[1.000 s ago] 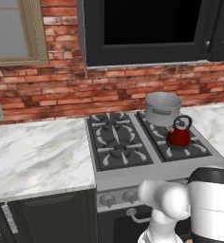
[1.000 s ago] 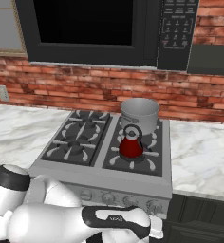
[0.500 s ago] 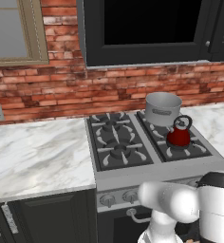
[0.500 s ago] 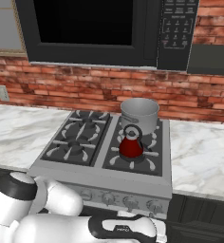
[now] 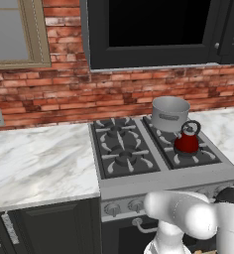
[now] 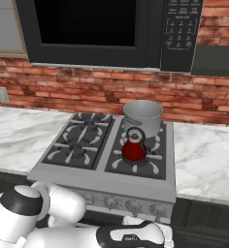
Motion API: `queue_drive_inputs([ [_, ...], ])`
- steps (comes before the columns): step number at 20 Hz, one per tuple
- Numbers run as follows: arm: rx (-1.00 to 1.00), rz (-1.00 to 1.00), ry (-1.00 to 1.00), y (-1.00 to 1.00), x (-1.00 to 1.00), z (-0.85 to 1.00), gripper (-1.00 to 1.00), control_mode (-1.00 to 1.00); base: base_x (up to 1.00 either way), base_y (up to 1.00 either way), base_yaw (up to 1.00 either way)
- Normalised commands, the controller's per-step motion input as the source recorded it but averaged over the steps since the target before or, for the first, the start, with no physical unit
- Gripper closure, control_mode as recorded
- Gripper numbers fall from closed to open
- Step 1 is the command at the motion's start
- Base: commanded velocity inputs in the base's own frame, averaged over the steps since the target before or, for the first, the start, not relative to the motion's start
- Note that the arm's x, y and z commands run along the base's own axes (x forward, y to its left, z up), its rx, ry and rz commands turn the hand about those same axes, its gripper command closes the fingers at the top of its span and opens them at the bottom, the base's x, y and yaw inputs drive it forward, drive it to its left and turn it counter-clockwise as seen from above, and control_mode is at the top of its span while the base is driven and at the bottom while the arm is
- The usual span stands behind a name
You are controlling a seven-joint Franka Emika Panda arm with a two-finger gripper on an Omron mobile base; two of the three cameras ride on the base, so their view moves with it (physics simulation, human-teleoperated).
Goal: Pick the kettle from the counter and place it on a stove burner. Then turn the burner on.
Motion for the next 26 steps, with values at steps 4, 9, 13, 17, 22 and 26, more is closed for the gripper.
queue_drive_inputs([
  [4, 0.00, 0.00, 0.00, -0.01, 0.10, -0.08, -1.00, -1.00, 0.00, 0.00, 0.00],
  [9, 0.00, 0.00, 0.00, 0.00, 0.15, -0.08, -1.00, -1.00, 0.00, 0.00, 0.00],
  [13, 0.00, 0.00, 0.00, 0.00, 0.19, -0.10, -1.00, -1.00, 0.00, 0.00, 0.00],
  [17, 0.00, 0.00, 0.00, -0.04, 0.10, -0.13, -1.00, -1.00, 0.00, 0.00, 0.00],
  [22, 0.00, 0.00, 0.00, -0.09, 0.12, -0.19, -1.00, -1.00, 0.00, 0.00, 0.00],
  [26, 0.00, 0.00, 0.00, -0.12, 0.16, -0.17, -1.00, -1.00, 0.00, 0.00, 0.00],
])
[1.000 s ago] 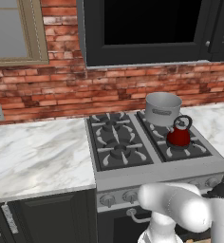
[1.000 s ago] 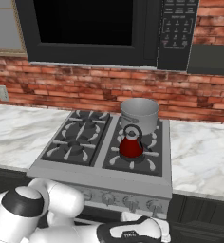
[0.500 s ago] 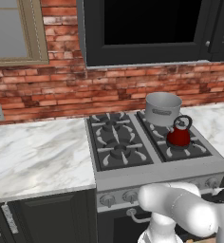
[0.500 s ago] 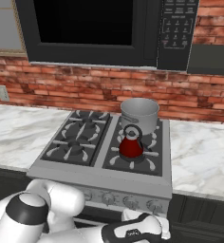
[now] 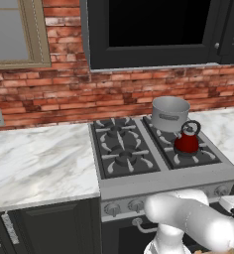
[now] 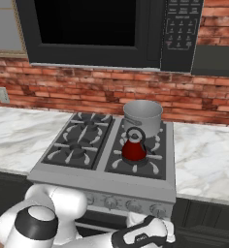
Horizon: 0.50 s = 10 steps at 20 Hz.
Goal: Pick the kettle from the counter and place it on a stove burner. Then turn the burner on.
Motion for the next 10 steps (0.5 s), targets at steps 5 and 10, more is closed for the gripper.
queue_drive_inputs([
  [5, 0.00, 0.02, 0.00, -0.24, 0.12, -0.23, -1.00, -1.00, 0.00, 0.00, 0.00],
  [10, 0.00, 0.05, 0.00, -0.31, 0.08, -0.25, -1.00, -1.00, 0.00, 0.00, 0.00],
])
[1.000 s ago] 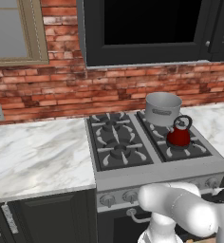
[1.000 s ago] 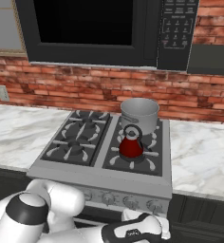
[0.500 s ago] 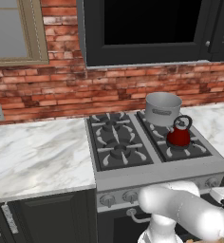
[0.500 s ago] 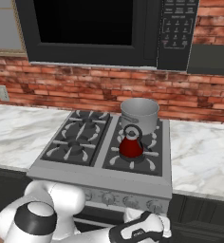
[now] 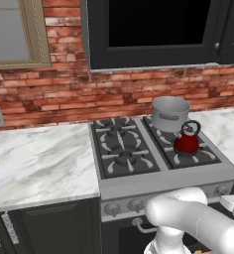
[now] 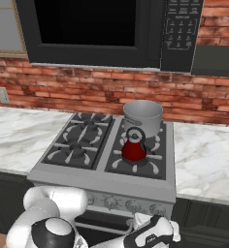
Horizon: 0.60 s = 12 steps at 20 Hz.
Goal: Pick the kettle from the counter and place it on a stove burner. Then turn the burner on.
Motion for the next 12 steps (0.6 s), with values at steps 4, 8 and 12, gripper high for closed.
queue_drive_inputs([
  [4, 0.00, 0.01, -0.01, -0.01, 0.02, -0.07, -1.00, -1.00, 0.00, 0.00, 0.00],
  [8, -0.01, 0.00, -0.02, 0.00, 0.04, -0.11, -1.00, -1.00, 0.00, 0.00, 0.00],
  [12, 0.00, 0.00, 0.00, 0.00, 0.09, -0.10, -1.00, -1.00, 0.00, 0.00, 0.00],
])
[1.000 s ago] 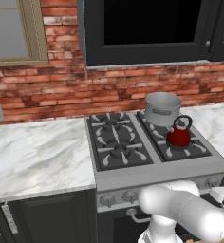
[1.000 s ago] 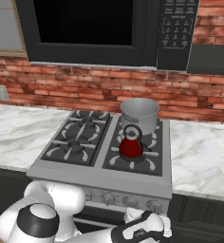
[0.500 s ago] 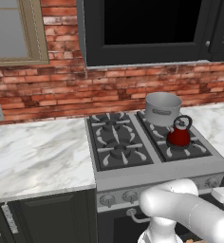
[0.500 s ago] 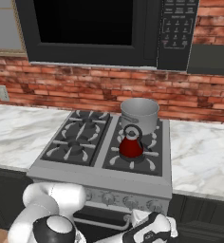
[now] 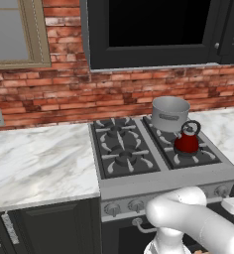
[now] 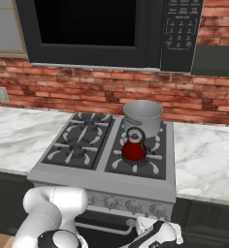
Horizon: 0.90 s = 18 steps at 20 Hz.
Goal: Pick the kettle from the counter and place it on a stove burner. Then turn the burner on.
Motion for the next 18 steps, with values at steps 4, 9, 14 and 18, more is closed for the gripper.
queue_drive_inputs([
  [4, 0.00, 0.00, 0.00, 0.00, 0.17, -0.01, -1.00, -1.00, 0.00, 0.00, 0.00],
  [9, 0.00, 0.00, 0.00, 0.00, 0.22, -0.01, -1.00, -1.00, 0.00, 0.00, 0.00],
  [14, 0.00, 0.00, 0.00, 0.00, 0.12, -0.11, -1.00, -1.00, 0.00, 0.00, 0.00],
  [18, -0.02, 0.00, 0.00, 0.00, 0.08, -0.29, -1.00, -1.00, 0.00, 0.00, 0.00],
])
